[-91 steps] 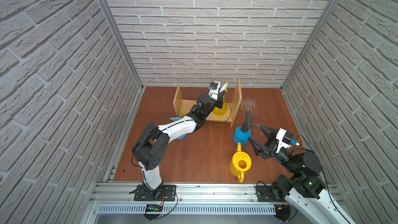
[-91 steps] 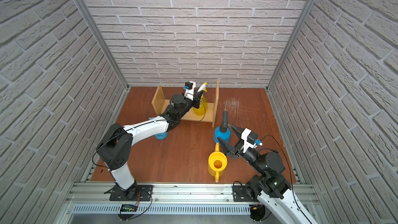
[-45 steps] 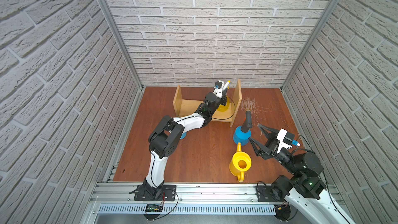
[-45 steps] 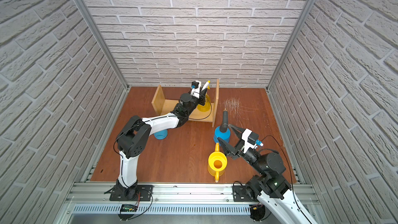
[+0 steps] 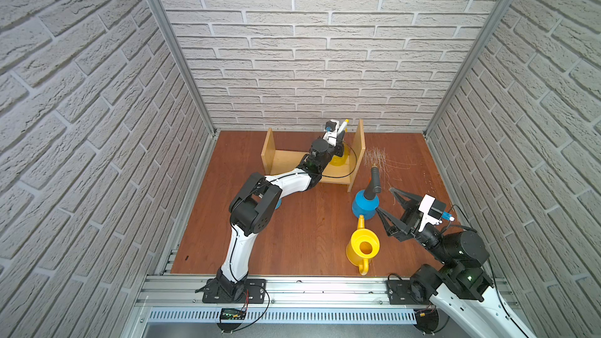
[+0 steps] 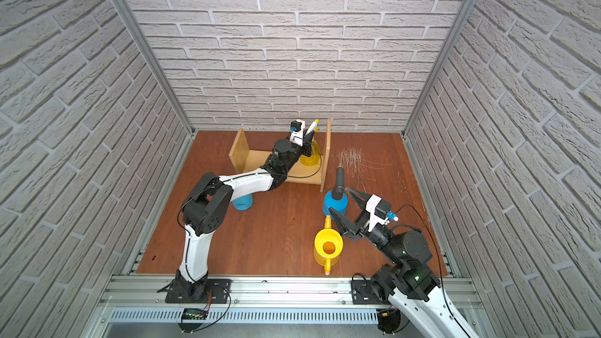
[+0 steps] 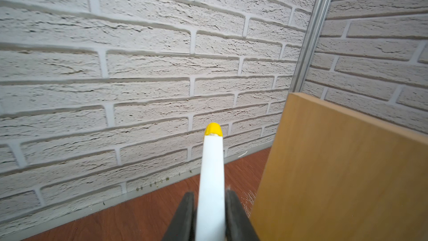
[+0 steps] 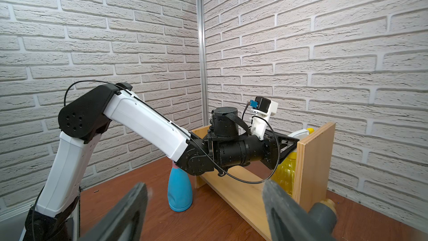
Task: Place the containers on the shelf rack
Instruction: 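Place the container on the shelf.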
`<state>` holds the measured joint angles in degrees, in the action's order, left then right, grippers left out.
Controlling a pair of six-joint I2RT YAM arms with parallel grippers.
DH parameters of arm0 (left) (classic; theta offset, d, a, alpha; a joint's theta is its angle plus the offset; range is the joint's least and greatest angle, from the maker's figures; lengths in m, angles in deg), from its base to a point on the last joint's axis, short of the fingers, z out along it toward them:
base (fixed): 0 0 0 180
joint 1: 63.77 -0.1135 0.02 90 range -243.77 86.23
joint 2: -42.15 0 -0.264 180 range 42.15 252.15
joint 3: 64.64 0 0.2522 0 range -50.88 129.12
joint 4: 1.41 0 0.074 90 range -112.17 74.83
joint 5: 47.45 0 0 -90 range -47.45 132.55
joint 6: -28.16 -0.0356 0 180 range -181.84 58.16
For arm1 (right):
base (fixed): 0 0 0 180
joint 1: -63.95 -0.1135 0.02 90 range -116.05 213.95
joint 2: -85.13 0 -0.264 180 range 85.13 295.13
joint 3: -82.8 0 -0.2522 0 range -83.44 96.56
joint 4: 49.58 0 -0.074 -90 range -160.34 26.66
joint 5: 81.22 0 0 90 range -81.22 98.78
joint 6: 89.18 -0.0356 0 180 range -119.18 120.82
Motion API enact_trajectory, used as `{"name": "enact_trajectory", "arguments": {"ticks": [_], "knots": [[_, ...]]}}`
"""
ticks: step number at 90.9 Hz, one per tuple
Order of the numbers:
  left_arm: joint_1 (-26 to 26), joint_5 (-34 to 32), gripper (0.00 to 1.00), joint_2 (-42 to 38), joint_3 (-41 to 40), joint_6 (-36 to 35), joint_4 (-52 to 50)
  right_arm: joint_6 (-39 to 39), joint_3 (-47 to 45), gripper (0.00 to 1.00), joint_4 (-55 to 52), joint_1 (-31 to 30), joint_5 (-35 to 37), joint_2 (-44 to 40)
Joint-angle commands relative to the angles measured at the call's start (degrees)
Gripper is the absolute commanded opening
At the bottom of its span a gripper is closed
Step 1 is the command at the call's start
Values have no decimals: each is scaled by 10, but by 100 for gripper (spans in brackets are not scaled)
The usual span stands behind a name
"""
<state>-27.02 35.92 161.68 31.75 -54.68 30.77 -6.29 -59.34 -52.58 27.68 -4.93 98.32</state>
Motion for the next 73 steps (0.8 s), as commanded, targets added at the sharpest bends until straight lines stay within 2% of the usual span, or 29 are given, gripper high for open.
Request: {"name": "enact_trajectory", "arguments": {"ticks": [1, 19, 47, 57, 73], "knots": [[-2, 16, 25, 1, -1, 11, 12, -4, -6, 83, 33, -3, -3, -4], [-2, 20, 41, -9, 2, 21, -6, -4, -7, 83, 35, -3, -4, -4], [-2, 11, 59, -23, 5, 39, -37, -5, -7, 84, 36, -3, -7, -4], [-2, -4, 71, -37, -2, 47, -46, -5, -7, 84, 36, -3, -7, -4], [-1, -17, 81, -77, -26, 65, -70, -3, -7, 84, 36, -3, -8, -1]]}}
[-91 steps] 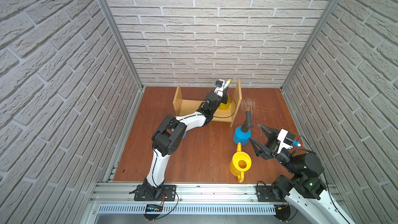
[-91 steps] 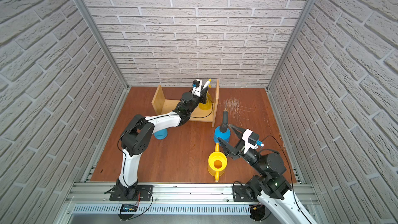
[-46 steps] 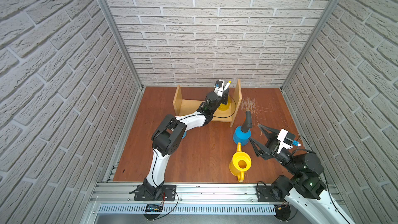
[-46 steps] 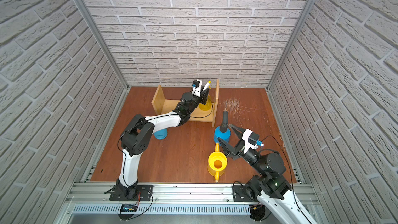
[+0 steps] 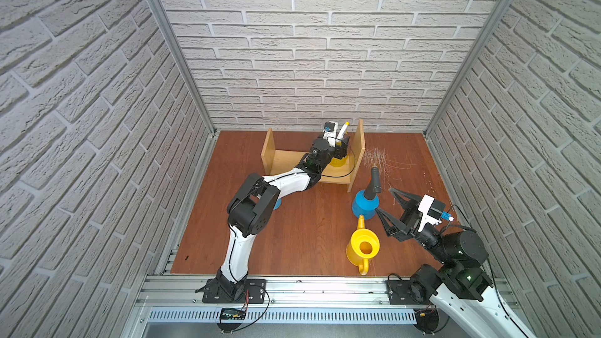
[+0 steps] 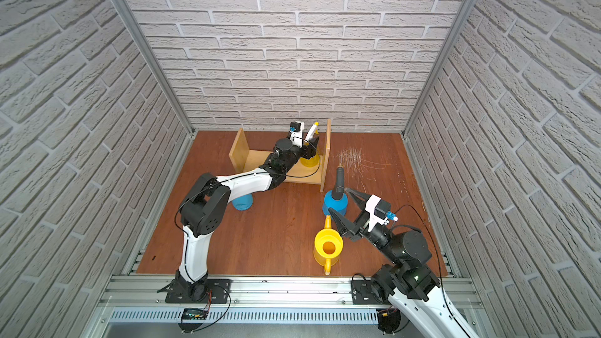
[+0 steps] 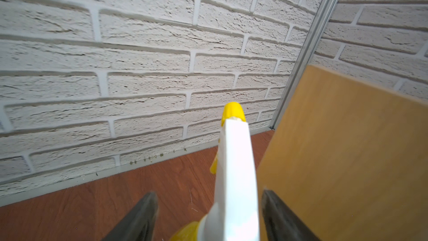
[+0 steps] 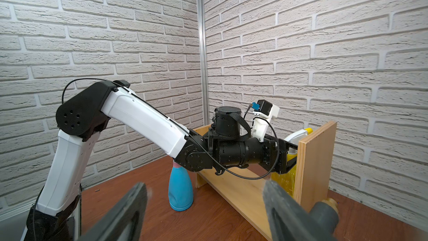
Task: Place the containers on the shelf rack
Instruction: 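Place the container on the shelf.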
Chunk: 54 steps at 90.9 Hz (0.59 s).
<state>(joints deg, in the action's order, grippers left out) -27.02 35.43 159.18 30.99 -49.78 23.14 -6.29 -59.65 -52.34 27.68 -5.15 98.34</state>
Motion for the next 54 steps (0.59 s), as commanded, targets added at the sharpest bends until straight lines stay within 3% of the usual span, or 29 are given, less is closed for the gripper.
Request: {"name": "enact_trajectory", "arguments": {"ticks": [1, 33, 54], "knots": [[-1, -11, 81, -55, -20, 17, 6, -3, -4, 84, 34, -4, -6, -1], [0, 86, 85, -171, -76, 48, -63, 2, 4, 84, 24, -4, -11, 11], [-32, 184, 84, -254, -120, 142, -78, 5, 23, 84, 9, -4, -36, 41]]}}
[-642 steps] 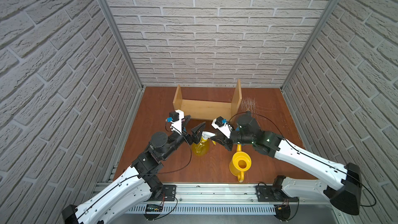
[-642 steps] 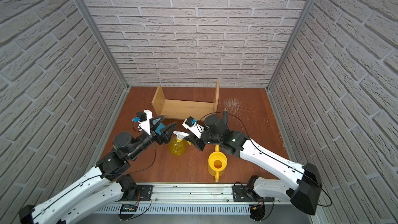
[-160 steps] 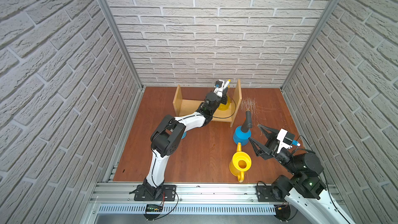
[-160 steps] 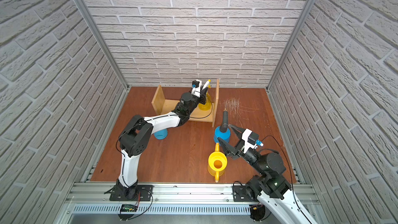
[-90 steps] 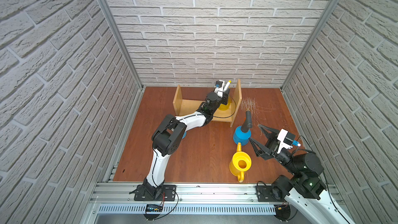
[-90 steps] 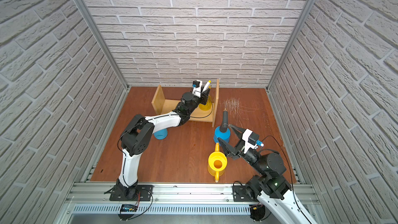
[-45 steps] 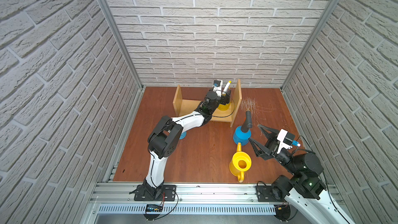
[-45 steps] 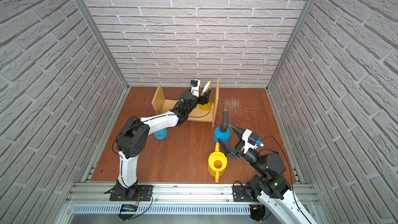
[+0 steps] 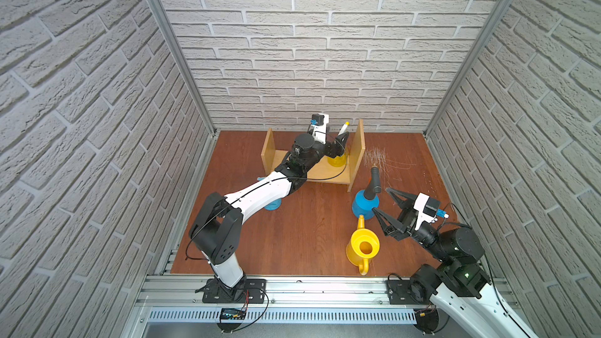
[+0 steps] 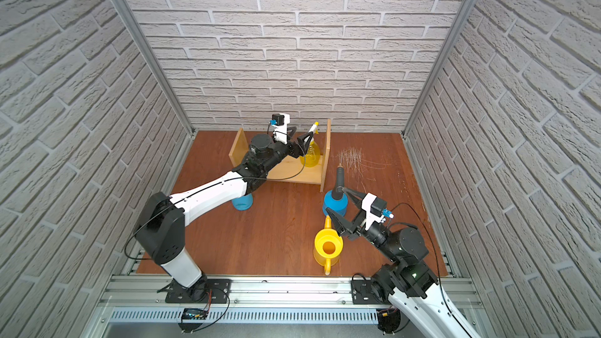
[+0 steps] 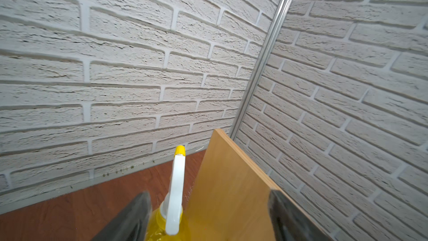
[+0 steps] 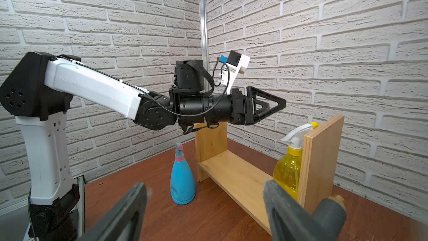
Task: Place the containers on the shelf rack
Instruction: 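Place the container on the shelf, then pick up a container from the center of the board.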
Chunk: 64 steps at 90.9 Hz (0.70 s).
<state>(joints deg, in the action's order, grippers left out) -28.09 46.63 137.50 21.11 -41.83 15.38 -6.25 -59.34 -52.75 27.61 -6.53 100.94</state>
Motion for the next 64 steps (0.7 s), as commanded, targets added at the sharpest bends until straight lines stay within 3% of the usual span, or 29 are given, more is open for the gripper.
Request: {"name": "enact_trajectory", "arguments": {"ticks": [1, 12, 36, 49, 64], "knots": [[-23, 75, 84, -43, -23, 65, -3, 5, 21, 84, 13, -3, -25, 17], [-32, 101, 83, -94, -47, 84, -36, 4, 35, 84, 9, -4, -60, 45], [-33, 93, 83, -258, -164, 84, -94, 3, 70, 83, -4, -9, -129, 110], [-28, 83, 84, -350, -264, 82, -80, 17, 87, 81, -47, -13, -98, 118], [-15, 67, 84, -401, -345, 95, -31, 12, 115, 80, -113, -15, 8, 118]]}}
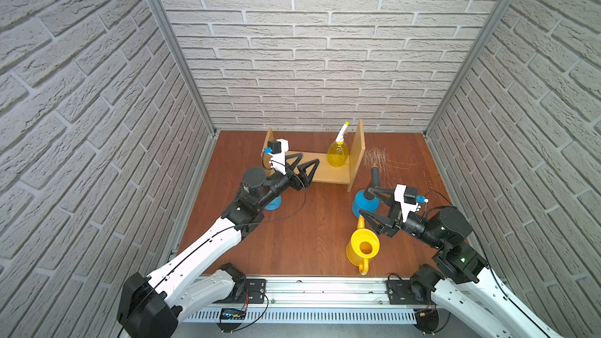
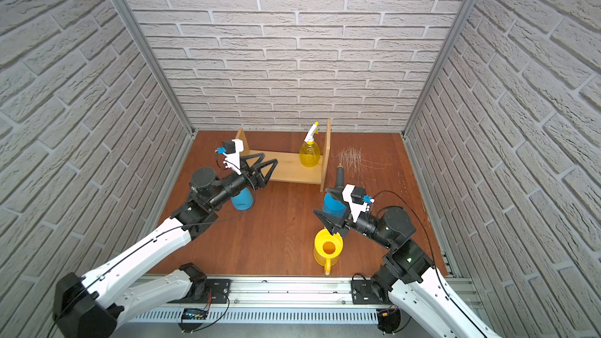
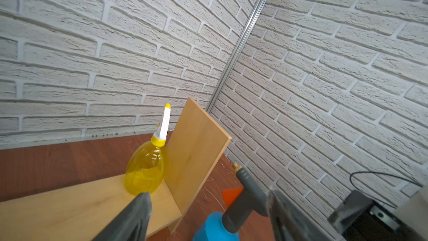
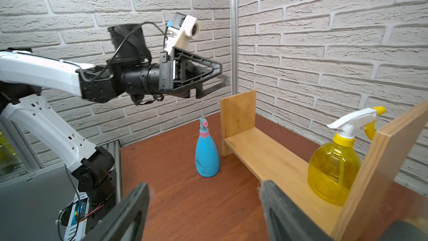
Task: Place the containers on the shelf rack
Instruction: 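Pick up a container from the center of the board.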
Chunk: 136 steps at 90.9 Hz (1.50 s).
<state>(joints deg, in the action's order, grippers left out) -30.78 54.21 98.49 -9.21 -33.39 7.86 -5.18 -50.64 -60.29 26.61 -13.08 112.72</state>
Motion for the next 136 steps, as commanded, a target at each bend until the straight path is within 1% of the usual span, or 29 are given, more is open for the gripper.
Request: {"name": "enact_trajectory", "arguments": {"ticks": [1, 8, 18, 22, 25, 27, 33, 43, 55, 62, 75, 89, 98, 103, 107, 112, 120, 126, 136], "knots": [[14, -8, 84, -11, -46, 12, 45, 0, 31, 80, -45, -4, 80, 1], [39, -3, 83, -16, -49, -15, 9, -8, 54, 78, -95, -5, 146, 0], [109, -49, 83, -28, -55, -94, -53, -20, 75, 76, -142, -5, 224, -3], [126, -57, 83, -36, -60, -118, -64, -27, 82, 75, -166, -6, 265, 1], [134, -64, 83, -44, -66, -121, -67, -35, 92, 74, -187, -7, 300, 7], [137, -64, 83, -49, -69, -123, -69, -39, 99, 73, -204, -8, 315, 14], [145, -69, 83, -62, -76, -128, -70, -48, 123, 67, -244, -11, 362, 34], [149, -68, 84, -63, -77, -126, -67, -60, 148, 61, -278, -27, 408, 80], [150, -73, 84, -51, -77, -128, -66, -91, 173, 61, -315, -44, 491, 127], [150, -74, 84, -46, -76, -131, -67, -100, 175, 63, -315, -44, 496, 153], [150, -81, 84, -42, -77, -135, -67, -129, 188, 73, -319, -44, 500, 195], [150, -81, 84, -44, -77, -136, -69, -146, 189, 73, -309, -44, 505, 226], [149, -78, 84, -46, -77, -135, -69, -153, 181, 70, -296, -43, 516, 234], [149, -77, 84, -47, -77, -135, -69, -161, 180, 67, -295, -42, 524, 241], [150, -77, 84, -46, -76, -135, -70, -161, 183, 60, -297, -42, 523, 245], [149, -77, 84, -47, -76, -135, -70, -160, 184, 54, -296, -41, 515, 247], [150, -78, 84, -47, -76, -136, -70, -158, 182, 48, -292, -40, 502, 248], [150, -77, 84, -48, -76, -136, -71, -158, 183, 45, -292, -40, 495, 250], [149, -77, 84, -51, -76, -136, -72, -158, 182, 44, -288, -37, 477, 254]]}}
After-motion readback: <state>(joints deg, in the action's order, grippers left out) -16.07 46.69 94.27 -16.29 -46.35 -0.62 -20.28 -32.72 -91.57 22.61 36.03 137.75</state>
